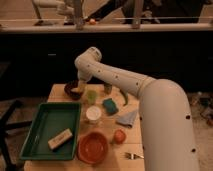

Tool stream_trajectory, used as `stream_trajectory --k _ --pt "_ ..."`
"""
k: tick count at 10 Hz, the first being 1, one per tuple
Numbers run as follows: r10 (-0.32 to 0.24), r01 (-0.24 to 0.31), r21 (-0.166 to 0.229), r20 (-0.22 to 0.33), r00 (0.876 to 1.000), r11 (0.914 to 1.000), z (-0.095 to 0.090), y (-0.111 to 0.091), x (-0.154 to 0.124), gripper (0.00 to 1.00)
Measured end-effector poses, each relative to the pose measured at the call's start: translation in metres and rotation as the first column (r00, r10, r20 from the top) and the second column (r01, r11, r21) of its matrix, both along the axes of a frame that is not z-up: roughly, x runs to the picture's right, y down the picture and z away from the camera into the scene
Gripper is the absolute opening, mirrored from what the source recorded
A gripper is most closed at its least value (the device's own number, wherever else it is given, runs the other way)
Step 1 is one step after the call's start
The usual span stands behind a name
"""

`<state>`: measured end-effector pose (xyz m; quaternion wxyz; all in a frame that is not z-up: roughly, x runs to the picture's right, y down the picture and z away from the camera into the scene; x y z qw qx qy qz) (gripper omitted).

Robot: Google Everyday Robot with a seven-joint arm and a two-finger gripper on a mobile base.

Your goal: Place banana in red bowl

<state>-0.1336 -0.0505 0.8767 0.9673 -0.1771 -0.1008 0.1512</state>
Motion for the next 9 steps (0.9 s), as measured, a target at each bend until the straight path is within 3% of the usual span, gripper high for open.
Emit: stream_trajectory --k 4,9 --pt "-0.035 0.035 -0.030 0.004 0.999 0.9989 0.021 0.006 -0.017 0.80" --pt "-0.082 0.081 -0.064 -0.011 0.997 0.9946 0.050 0.015 -0.018 0.80"
